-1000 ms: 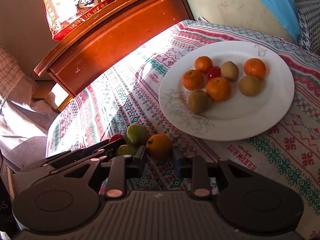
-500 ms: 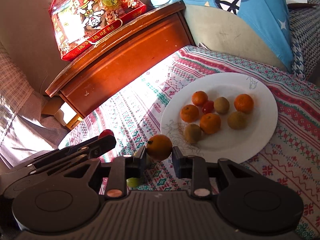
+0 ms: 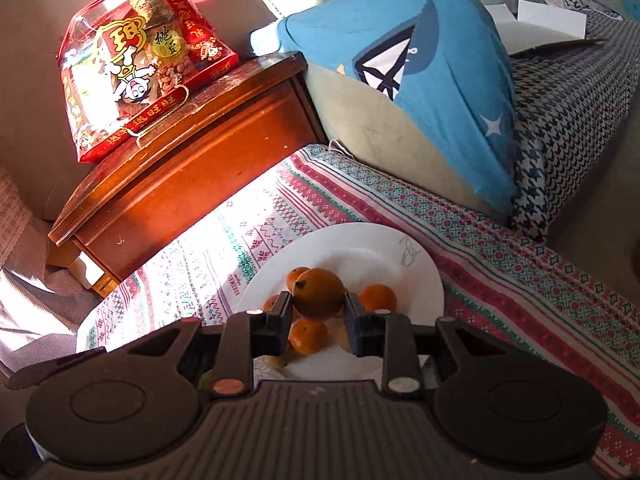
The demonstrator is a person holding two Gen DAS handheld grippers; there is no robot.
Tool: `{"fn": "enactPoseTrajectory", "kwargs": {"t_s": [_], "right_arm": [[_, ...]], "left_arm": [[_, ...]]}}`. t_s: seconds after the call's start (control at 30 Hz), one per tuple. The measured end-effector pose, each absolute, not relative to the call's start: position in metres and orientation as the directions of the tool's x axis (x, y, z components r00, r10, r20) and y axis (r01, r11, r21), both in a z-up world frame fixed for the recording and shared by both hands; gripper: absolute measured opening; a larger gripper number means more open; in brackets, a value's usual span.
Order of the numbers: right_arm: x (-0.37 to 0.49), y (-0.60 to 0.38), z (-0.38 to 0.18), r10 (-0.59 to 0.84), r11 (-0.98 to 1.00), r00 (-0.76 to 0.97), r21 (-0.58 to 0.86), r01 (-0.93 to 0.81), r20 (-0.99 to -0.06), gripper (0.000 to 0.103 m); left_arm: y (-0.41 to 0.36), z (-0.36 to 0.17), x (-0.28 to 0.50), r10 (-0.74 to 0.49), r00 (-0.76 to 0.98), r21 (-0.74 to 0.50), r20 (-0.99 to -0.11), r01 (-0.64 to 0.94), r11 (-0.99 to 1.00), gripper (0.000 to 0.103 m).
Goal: Organize fruits
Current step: 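Carry the tomato and tangerine onto the plate and open both tools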
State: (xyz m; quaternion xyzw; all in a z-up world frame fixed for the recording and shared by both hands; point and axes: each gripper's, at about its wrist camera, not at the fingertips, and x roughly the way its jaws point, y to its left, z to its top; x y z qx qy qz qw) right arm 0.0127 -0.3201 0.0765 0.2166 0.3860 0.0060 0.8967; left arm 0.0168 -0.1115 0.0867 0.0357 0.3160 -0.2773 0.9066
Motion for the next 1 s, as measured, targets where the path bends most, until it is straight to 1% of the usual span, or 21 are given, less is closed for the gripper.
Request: {"fn": "enactPoseTrajectory", "kwargs": {"t_s": [0.1,0.3,0.6,0.67,0.73,0.77,0.8,0.83,0.87,0.9,1.0], "right_arm": [[0.019,-0.327,0.064,0.174,0.892,0.666,0.402,0.205,-0.725,0.028],[0.023,-0.332,0.051,0.152,0.876,0.625,0.397,0.274,-0.765,0.028],[0.029,-0.34,0.047,0.133,0.846,0.635,0.421,0.327,-0.761,0.03],[0.03,-0.341,0.049,0.138,0.841,0.644,0.432,0.325,-0.752,0.031],[0.029,-0.341,0.055,0.127,0.847,0.66,0.427,0.316,-0.741,0.031],[0.028,-0.341,0.057,0.118,0.852,0.668,0.421,0.312,-0.734,0.031],[0.028,-0.341,0.06,0.113,0.855,0.675,0.417,0.308,-0.729,0.031],[0.028,-0.342,0.063,0.112,0.856,0.681,0.418,0.304,-0.723,0.031],[0.028,-0.342,0.065,0.112,0.856,0.686,0.42,0.301,-0.719,0.031],[0.027,-0.342,0.066,0.111,0.855,0.691,0.423,0.299,-0.714,0.031],[0.024,-0.34,0.07,0.12,0.852,0.701,0.435,0.291,-0.703,0.031]], "left_arm": [[-0.131,0.072,0.016,-0.5,0.604,-0.127,-0.621,0.551,0.825,0.017],[-0.155,0.049,0.02,-0.499,0.554,-0.146,-0.666,0.56,0.816,0.017],[-0.163,0.035,0.033,-0.493,0.533,-0.195,-0.687,0.519,0.833,0.017],[-0.163,0.036,0.034,-0.488,0.538,-0.197,-0.687,0.508,0.839,0.019],[-0.162,0.041,0.033,-0.495,0.547,-0.2,-0.675,0.51,0.837,0.023],[-0.161,0.045,0.032,-0.496,0.556,-0.197,-0.667,0.51,0.837,0.031],[-0.16,0.05,0.032,-0.495,0.568,-0.193,-0.657,0.508,0.839,0.042],[-0.158,0.054,0.032,-0.498,0.578,-0.193,-0.647,0.508,0.84,0.047],[-0.155,0.06,0.032,-0.505,0.589,-0.196,-0.63,0.509,0.838,0.05],[-0.153,0.064,0.032,-0.508,0.594,-0.199,-0.623,0.509,0.838,0.05],[-0.146,0.074,0.035,-0.496,0.603,-0.207,-0.624,0.485,0.85,0.053]]}}
